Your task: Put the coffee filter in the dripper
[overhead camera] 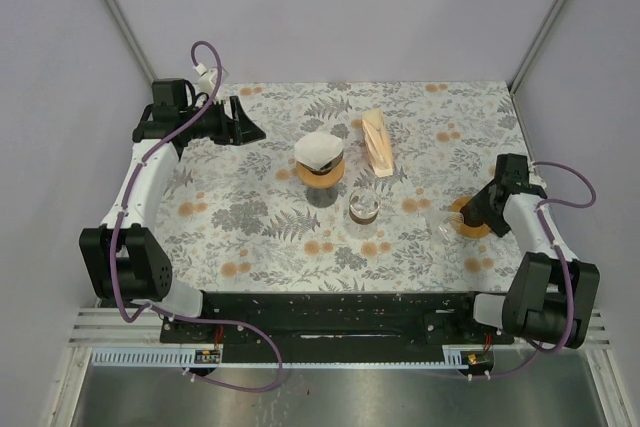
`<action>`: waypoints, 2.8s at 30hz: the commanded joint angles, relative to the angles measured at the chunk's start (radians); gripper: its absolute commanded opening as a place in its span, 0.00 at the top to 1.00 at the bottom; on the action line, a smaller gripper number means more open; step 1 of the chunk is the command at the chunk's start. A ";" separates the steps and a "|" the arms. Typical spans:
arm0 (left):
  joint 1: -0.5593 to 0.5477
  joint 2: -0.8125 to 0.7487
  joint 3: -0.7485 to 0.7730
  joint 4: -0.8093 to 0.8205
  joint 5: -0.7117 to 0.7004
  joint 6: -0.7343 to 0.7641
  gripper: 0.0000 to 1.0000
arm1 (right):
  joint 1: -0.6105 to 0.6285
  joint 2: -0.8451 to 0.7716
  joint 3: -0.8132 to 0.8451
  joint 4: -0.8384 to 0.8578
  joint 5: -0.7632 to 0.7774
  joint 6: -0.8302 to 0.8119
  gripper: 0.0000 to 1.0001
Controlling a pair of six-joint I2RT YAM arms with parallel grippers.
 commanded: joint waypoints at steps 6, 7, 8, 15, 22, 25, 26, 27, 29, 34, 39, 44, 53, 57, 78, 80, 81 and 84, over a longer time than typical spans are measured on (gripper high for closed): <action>0.003 -0.034 0.000 0.042 0.025 -0.005 0.27 | -0.035 0.106 -0.027 0.108 -0.049 0.023 0.35; 0.003 -0.036 -0.001 0.042 0.023 -0.005 0.27 | -0.036 0.107 -0.027 0.122 -0.043 0.023 0.35; 0.005 -0.039 -0.001 0.042 0.023 -0.005 0.27 | -0.038 0.107 -0.030 0.133 -0.043 0.026 0.35; 0.005 -0.040 0.002 0.042 0.025 -0.005 0.27 | -0.045 0.190 -0.025 0.165 -0.116 0.040 0.41; 0.009 -0.042 0.002 0.042 0.029 -0.007 0.27 | -0.061 0.210 -0.024 0.180 -0.118 0.043 0.49; 0.009 -0.042 0.002 0.042 0.031 -0.007 0.27 | -0.070 0.236 -0.016 0.188 -0.130 0.037 0.50; 0.011 -0.042 0.003 0.042 0.032 -0.007 0.27 | -0.072 0.247 -0.012 0.185 -0.130 0.033 0.50; 0.011 -0.043 0.003 0.042 0.034 -0.007 0.27 | -0.073 0.255 -0.004 0.187 -0.130 0.023 0.49; 0.009 -0.046 0.002 0.042 0.032 -0.007 0.27 | -0.073 0.258 -0.001 0.194 -0.130 0.010 0.49; 0.011 -0.048 0.003 0.042 0.031 -0.007 0.27 | -0.079 0.268 -0.004 0.205 -0.176 0.002 0.80; 0.014 -0.052 0.003 0.042 0.034 -0.007 0.27 | -0.091 0.273 -0.009 0.210 -0.208 -0.006 0.95; 0.012 -0.054 0.005 0.042 0.037 -0.008 0.27 | -0.093 0.181 0.007 0.216 -0.227 -0.061 1.00; 0.005 -0.056 0.057 0.028 0.060 -0.013 0.27 | -0.087 -0.205 0.138 0.219 -0.110 -0.121 1.00; -0.017 -0.059 0.146 -0.035 0.080 0.025 0.27 | -0.030 -0.265 0.221 0.243 -0.124 -0.174 1.00; -0.565 0.033 0.451 -0.156 -0.168 0.165 0.01 | 0.862 -0.071 0.544 0.357 0.097 -0.139 1.00; -0.565 0.050 0.465 -0.164 -0.247 0.176 0.01 | 0.887 -0.066 0.548 0.377 0.103 -0.144 1.00; -0.565 0.055 0.463 -0.165 -0.279 0.182 0.01 | 0.893 -0.064 0.550 0.389 0.103 -0.142 1.00; -0.565 0.061 0.456 -0.165 -0.327 0.188 0.02 | 0.910 -0.058 0.562 0.395 0.095 -0.147 1.00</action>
